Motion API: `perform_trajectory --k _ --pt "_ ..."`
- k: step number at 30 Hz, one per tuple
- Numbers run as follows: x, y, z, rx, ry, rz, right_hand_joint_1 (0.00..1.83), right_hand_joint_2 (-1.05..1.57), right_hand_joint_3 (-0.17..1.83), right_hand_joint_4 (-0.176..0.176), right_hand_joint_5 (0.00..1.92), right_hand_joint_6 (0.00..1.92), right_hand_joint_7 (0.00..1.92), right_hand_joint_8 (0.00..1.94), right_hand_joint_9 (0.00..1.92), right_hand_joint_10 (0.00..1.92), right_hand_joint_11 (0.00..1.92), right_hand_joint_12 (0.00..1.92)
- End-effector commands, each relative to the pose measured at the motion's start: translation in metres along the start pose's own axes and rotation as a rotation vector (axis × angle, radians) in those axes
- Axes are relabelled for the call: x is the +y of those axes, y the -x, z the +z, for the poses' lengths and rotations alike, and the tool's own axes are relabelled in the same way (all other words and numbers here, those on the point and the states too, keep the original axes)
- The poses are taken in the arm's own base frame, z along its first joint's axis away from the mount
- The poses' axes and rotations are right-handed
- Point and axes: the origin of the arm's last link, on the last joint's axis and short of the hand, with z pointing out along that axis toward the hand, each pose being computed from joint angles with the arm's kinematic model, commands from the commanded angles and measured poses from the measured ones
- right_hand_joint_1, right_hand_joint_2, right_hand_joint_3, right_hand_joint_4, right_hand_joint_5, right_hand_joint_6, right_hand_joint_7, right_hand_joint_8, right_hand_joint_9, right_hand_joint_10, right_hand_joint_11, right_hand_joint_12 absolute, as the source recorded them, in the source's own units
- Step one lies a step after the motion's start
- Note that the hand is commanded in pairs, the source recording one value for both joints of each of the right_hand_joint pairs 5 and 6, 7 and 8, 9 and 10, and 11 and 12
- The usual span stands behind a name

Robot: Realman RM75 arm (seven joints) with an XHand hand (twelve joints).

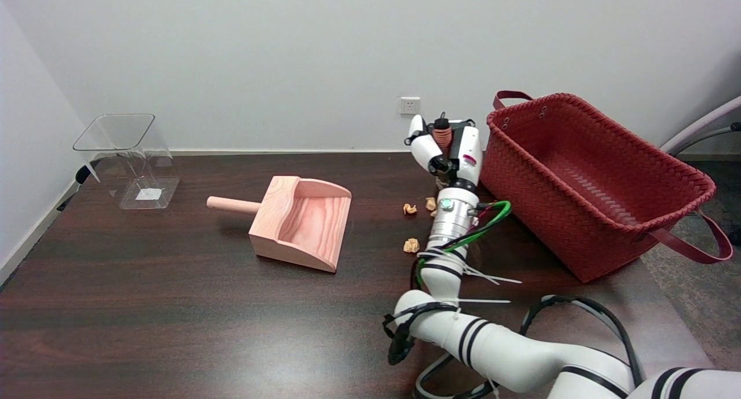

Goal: Sweep the paper balls into the dustpan.

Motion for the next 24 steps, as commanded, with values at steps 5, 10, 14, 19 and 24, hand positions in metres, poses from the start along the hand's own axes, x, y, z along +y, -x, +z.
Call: perform_trajectory --k 5,10,14,19,24 --pt "-0.03 0.05 -0.022 -0.048 0.094 0.228 0.68 1.57 0.45 0.0 1.92 1.92 1.92 1.92 1.92 1.92 1.92 1.92" --pt "-0.032 0.059 -0.025 -0.046 0.125 0.324 0.67 1.57 0.41 0.0 1.92 1.92 1.92 1.92 1.92 1.92 1.92 1.92" --pt "-0.032 0.065 -0.024 -0.062 0.143 0.39 0.66 1.57 0.4 0.0 1.92 1.92 1.92 1.92 1.92 1.92 1.92 1.92" --pt "-0.031 0.068 -0.018 -0.067 0.148 0.487 0.65 1.57 0.4 0.0 1.92 1.92 1.92 1.92 1.92 1.92 1.92 1.92" --pt "-0.036 0.07 -0.009 -0.066 0.142 0.549 0.64 1.57 0.41 0.0 1.92 1.92 1.92 1.92 1.92 1.92 1.92 1.92"
